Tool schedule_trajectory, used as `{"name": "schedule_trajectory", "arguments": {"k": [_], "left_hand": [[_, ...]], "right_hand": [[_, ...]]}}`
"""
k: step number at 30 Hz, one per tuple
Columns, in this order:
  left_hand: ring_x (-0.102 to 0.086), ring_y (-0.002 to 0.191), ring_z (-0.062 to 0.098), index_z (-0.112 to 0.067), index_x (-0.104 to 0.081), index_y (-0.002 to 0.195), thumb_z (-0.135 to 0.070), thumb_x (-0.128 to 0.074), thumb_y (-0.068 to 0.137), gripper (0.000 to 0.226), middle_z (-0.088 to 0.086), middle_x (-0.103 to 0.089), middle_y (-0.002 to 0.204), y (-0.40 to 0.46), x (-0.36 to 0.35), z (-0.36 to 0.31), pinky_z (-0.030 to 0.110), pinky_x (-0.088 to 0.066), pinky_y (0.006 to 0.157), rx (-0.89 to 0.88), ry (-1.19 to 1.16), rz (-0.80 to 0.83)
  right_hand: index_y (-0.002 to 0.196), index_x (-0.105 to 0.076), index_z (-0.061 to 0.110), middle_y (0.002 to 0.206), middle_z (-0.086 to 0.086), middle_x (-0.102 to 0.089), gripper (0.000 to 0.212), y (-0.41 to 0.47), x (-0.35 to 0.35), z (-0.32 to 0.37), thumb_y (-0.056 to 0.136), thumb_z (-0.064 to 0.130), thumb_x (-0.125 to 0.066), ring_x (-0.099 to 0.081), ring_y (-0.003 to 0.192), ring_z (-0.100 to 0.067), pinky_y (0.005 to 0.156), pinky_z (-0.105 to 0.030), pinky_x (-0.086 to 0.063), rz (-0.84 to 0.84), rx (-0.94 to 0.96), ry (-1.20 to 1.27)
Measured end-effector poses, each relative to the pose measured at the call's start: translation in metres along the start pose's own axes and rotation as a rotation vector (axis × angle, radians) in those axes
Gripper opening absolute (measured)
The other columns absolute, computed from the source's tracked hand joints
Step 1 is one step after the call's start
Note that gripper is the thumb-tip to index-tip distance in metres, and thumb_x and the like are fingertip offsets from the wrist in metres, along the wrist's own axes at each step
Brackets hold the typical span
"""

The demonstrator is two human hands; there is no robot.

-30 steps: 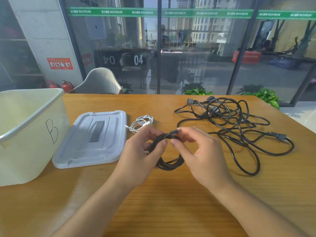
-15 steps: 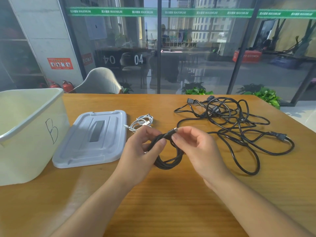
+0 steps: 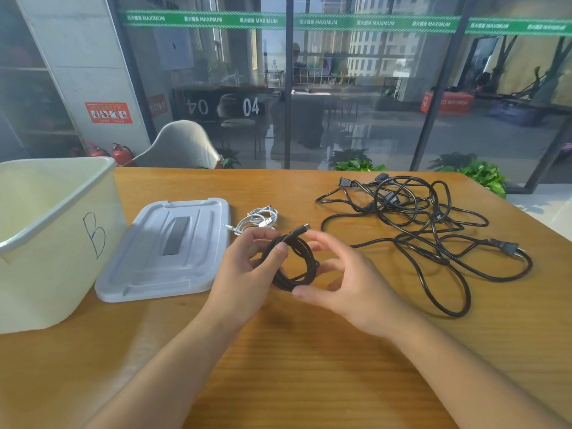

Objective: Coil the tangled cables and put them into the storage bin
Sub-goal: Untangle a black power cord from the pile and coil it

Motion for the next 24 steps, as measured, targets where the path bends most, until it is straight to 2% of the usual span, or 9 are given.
{"name": "schedule_trajectory", "arguments": {"k": [3, 6, 10, 13, 17, 20, 22, 24], "left_hand": [[-0.074, 0.079, 0.018, -0.026, -0.068, 0.116, -0.022, -0.072, 0.098, 0.019, -0.001, -0.076, 0.105, 0.001, 0.002, -0.001, 0.022, -0.056, 0.067, 0.007, -0.001, 0.047], [-0.076, 0.091, 0.021, -0.026, -0.065, 0.129, -0.019, -0.076, 0.095, 0.036, 0.0, -0.072, 0.117, 0.003, 0.005, 0.001, 0.026, -0.059, 0.073, 0.011, -0.034, 0.12], [-0.071, 0.102, 0.013, -0.03, -0.052, 0.146, -0.026, -0.084, 0.087, 0.067, -0.012, -0.067, 0.128, 0.007, 0.011, 0.005, 0.025, -0.055, 0.078, -0.092, 0.278, 0.185], [-0.058, 0.117, 0.004, -0.032, -0.043, 0.154, -0.034, -0.084, 0.085, 0.08, -0.015, -0.059, 0.137, 0.01, 0.016, 0.004, 0.02, -0.046, 0.092, -0.225, 0.637, 0.17], [-0.043, 0.139, 0.011, -0.032, -0.038, 0.158, -0.042, -0.077, 0.091, 0.078, -0.01, -0.054, 0.146, 0.014, 0.02, 0.002, 0.033, -0.033, 0.115, -0.271, 0.837, 0.093], [-0.035, 0.143, 0.012, -0.03, -0.035, 0.16, -0.047, -0.07, 0.095, 0.075, -0.01, -0.052, 0.15, 0.019, 0.021, 0.009, 0.035, -0.027, 0.115, -0.266, 0.977, 0.071], [-0.035, 0.144, 0.013, -0.028, -0.033, 0.16, -0.049, -0.064, 0.098, 0.073, -0.01, -0.053, 0.151, 0.024, 0.022, 0.015, 0.035, -0.025, 0.115, -0.257, 1.022, 0.056], [-0.032, 0.147, 0.013, -0.026, -0.028, 0.162, -0.052, -0.057, 0.1, 0.073, -0.009, -0.05, 0.154, 0.029, 0.022, 0.021, 0.034, -0.022, 0.116, -0.232, 1.064, 0.051]], "right_hand": [[0.146, -0.052, 0.047, 0.134, 0.026, -0.061, 0.081, 0.0, -0.004, -0.002, 0.076, 0.035, -0.092, -0.065, 0.111, -0.003, 0.078, -0.024, -0.058, -0.068, 0.049, -0.057], [0.149, -0.053, 0.037, 0.133, 0.023, -0.063, 0.08, 0.002, -0.001, -0.007, 0.078, 0.035, -0.091, -0.062, 0.113, 0.0, 0.079, -0.018, -0.056, -0.148, 0.058, -0.09], [0.151, -0.054, 0.03, 0.131, 0.02, -0.064, 0.078, 0.006, 0.0, -0.013, 0.081, 0.038, -0.088, -0.062, 0.113, -0.001, 0.082, -0.021, -0.058, -0.187, 0.053, -0.103], [0.151, -0.053, 0.027, 0.133, 0.019, -0.063, 0.078, 0.011, -0.004, -0.019, 0.082, 0.036, -0.088, -0.062, 0.113, -0.001, 0.084, -0.023, -0.059, -0.194, 0.05, -0.095], [0.154, -0.049, 0.027, 0.136, 0.019, -0.06, 0.078, 0.023, -0.016, -0.026, 0.085, 0.037, -0.085, -0.061, 0.114, -0.002, 0.09, -0.025, -0.058, -0.176, 0.033, -0.111], [0.157, -0.045, 0.025, 0.144, 0.017, -0.055, 0.076, 0.034, -0.023, -0.028, 0.09, 0.038, -0.08, -0.062, 0.112, -0.003, 0.098, -0.032, -0.056, -0.13, 0.008, -0.168], [0.159, -0.042, 0.023, 0.152, 0.013, -0.051, 0.073, 0.041, -0.026, -0.029, 0.095, 0.039, -0.074, -0.057, 0.126, -0.006, 0.11, -0.032, -0.048, -0.104, 0.006, -0.244], [0.16, -0.039, 0.021, 0.158, 0.01, -0.046, 0.069, 0.048, -0.028, -0.028, 0.1, 0.04, -0.067, -0.046, 0.142, -0.009, 0.117, -0.025, -0.036, -0.065, 0.009, -0.343]]}}
Point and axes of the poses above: each hand's wrist, its own y-axis towards the middle knuckle, its own x-axis out of the back of the hand, z = x × y, the point moved 1 cm from there along y, towards the middle knuckle
